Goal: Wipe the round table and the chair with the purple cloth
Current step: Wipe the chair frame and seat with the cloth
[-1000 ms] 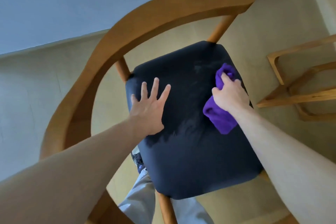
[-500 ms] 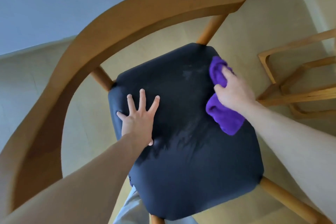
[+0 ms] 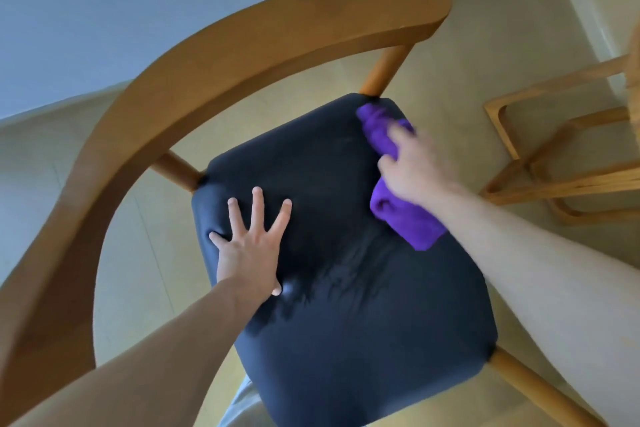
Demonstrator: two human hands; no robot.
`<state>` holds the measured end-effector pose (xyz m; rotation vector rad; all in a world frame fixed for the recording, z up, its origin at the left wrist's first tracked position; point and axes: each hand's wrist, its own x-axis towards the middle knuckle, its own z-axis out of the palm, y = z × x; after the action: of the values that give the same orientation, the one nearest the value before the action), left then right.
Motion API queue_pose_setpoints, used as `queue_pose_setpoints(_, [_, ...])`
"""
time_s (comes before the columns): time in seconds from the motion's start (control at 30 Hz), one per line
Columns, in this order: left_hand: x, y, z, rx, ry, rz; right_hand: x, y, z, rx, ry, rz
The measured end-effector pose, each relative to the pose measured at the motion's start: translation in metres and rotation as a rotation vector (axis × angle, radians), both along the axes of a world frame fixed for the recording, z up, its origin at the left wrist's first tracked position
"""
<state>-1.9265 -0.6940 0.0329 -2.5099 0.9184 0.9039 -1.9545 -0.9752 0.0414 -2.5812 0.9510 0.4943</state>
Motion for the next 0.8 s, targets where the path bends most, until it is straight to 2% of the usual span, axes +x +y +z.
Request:
queue_pose_setpoints(0.03, [0.000, 0.000, 0.000, 0.003, 0.001, -0.001, 0.004, -0.006, -0.003, 0.022, -0.015, -0.228])
queue_pose_setpoints(0.07, [-0.001, 0.000, -0.001, 0.002, 0.004, 0.001, 0.008, 0.000, -0.005, 0.018, -0.011, -0.328])
queue_pose_setpoints(0.1, [-0.001, -0.001, -0.002, -0.002, 0.005, 0.004, 0.014, 0.015, -0.008, -0.001, 0.007, -0.290])
queue_pose_setpoints(0.17, [-0.001, 0.001, -0.003, -0.009, 0.004, 0.000, 0.025, 0.061, -0.005, 0.036, 0.020, -0.004])
queue_pose_setpoints(0.27, [0.002, 0.004, -0.002, -0.014, 0.029, -0.002, 0.028, 0.112, 0.000, 0.230, 0.081, 0.418])
queue_pose_setpoints(0.33, [0.003, 0.005, -0.001, -0.024, 0.021, -0.010, 0.031, 0.098, 0.001, 0.216, 0.065, 0.522])
queue_pose_setpoints(0.4, [0.003, 0.006, -0.001, -0.040, 0.015, -0.010, 0.027, 0.066, 0.000, 0.091, 0.030, 0.541])
queue_pose_setpoints(0.47, [0.002, 0.005, -0.001, -0.044, 0.012, -0.004, 0.015, 0.025, -0.004, -0.034, 0.022, 0.354])
queue_pose_setpoints(0.57, [0.000, 0.003, -0.001, -0.031, 0.004, 0.009, 0.002, -0.012, -0.001, -0.041, 0.039, -0.126])
queue_pose_setpoints(0.6, [0.000, 0.003, -0.001, -0.031, 0.001, 0.005, 0.001, -0.007, 0.001, -0.058, 0.065, -0.157])
queue_pose_setpoints(0.63, [0.000, 0.003, -0.001, -0.033, -0.003, -0.001, 0.000, 0.009, 0.003, -0.078, 0.090, -0.081])
queue_pose_setpoints(0.7, [0.001, 0.005, -0.001, -0.033, 0.004, -0.007, -0.005, 0.058, 0.005, -0.049, 0.109, 0.240])
queue_pose_setpoints(0.8, [0.002, 0.006, 0.000, -0.023, 0.015, -0.013, -0.032, 0.115, 0.011, 0.164, 0.176, 0.668])
